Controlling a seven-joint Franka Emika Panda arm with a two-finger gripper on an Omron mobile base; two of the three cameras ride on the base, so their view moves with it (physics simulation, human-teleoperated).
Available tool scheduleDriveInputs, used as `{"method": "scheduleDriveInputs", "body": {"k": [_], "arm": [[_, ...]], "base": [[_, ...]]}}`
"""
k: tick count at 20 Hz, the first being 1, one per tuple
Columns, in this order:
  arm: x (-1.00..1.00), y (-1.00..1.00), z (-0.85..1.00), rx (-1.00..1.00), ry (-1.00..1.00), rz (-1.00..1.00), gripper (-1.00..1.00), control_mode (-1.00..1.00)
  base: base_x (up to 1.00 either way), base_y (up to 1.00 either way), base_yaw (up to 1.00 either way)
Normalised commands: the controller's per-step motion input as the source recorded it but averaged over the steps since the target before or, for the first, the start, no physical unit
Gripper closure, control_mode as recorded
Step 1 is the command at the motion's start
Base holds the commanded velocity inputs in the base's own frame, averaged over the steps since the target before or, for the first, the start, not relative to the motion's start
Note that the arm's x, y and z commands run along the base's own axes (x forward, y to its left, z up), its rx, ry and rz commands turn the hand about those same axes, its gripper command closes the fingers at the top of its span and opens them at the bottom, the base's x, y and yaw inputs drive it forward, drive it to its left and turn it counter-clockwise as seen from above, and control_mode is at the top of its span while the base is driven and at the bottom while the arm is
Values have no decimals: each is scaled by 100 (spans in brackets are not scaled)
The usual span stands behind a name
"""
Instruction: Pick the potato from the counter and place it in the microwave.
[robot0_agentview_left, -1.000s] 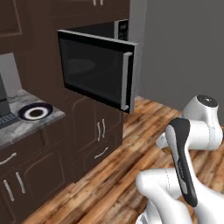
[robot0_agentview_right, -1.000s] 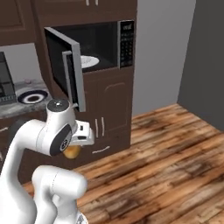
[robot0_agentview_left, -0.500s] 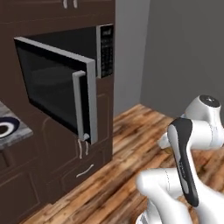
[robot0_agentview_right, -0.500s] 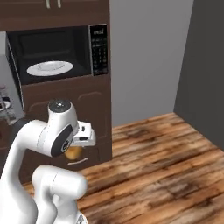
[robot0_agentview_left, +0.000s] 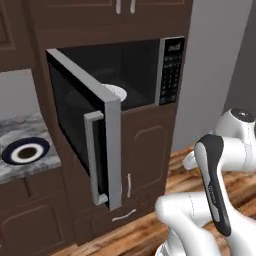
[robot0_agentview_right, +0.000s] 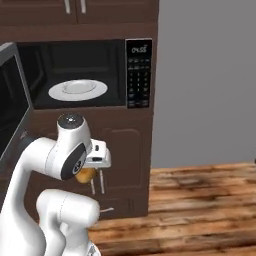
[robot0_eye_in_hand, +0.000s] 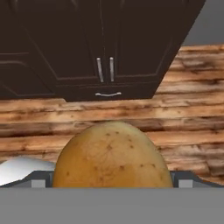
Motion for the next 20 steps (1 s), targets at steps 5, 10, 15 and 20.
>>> {"method": "scheduleDriveInputs", "body": {"k": [5, 10, 15, 20], "arm": [[0, 0, 0, 0, 0, 0, 100, 100], [0, 0, 0, 0, 0, 0, 100, 100], [0, 0, 0, 0, 0, 0, 100, 100], [0, 0, 0, 0, 0, 0, 100, 100]], "base": [[86, 0, 52], [42, -25, 35], [49, -36, 27], [51, -30, 18]]}}
